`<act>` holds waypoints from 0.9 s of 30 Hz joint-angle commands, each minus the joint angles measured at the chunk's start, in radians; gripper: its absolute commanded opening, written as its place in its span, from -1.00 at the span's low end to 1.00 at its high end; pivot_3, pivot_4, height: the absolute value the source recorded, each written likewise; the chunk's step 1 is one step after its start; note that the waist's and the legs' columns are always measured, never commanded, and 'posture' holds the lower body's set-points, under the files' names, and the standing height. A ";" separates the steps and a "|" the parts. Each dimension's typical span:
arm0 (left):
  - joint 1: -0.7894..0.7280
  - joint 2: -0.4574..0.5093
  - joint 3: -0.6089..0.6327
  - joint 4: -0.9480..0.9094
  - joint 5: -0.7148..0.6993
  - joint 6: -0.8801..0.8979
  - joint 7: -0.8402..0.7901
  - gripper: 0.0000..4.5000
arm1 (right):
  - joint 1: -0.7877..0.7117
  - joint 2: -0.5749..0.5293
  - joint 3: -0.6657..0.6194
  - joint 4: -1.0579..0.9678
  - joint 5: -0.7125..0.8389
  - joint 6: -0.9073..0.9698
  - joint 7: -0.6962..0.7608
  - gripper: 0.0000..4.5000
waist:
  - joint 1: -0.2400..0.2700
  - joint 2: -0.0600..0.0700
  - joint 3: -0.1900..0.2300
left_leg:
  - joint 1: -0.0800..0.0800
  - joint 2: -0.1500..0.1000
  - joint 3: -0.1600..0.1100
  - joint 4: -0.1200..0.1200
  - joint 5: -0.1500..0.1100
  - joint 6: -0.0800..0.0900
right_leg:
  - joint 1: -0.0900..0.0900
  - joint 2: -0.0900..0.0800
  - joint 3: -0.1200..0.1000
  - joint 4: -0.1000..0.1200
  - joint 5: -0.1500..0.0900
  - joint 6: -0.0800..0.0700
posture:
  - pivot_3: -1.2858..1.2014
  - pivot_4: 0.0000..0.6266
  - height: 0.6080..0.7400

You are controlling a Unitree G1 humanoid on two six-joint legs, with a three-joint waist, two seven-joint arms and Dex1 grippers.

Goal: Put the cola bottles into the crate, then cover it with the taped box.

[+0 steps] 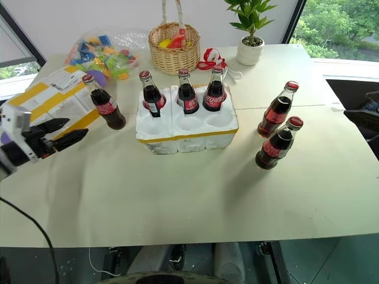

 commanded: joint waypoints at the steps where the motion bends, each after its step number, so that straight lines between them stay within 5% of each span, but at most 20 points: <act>1: -0.077 -0.013 -0.064 0.074 0.062 -0.074 -0.003 0.99 | -0.026 -0.052 -0.071 -0.132 0.090 0.103 0.019 1.00 | 0.000 0.000 0.000 | 0.000 0.000 0.000 0.000 0.000 0.000 | 0.000 0.000 0.000 0.000 0.000 0.000 | 0.03 -0.52 0.88; 13: -0.407 -0.168 -0.188 0.460 0.222 -0.282 0.084 0.99 | -0.108 0.022 -0.106 -0.390 0.295 0.270 -0.111 1.00 | 0.003 -0.006 0.001 | -0.003 -0.001 0.000 0.001 0.000 0.002 | -0.002 -0.002 0.000 0.000 0.001 0.001 | 0.03 -0.52 0.88; 27: -0.549 -0.231 -0.219 0.707 0.310 -0.386 0.101 0.99 | -0.115 0.033 -0.075 -0.454 0.388 0.285 -0.163 1.00 | 0.003 -0.007 0.001 | -0.003 -0.002 0.000 0.002 0.002 0.002 | -0.002 -0.001 0.000 0.001 0.002 0.002 | 0.03 -0.52 0.88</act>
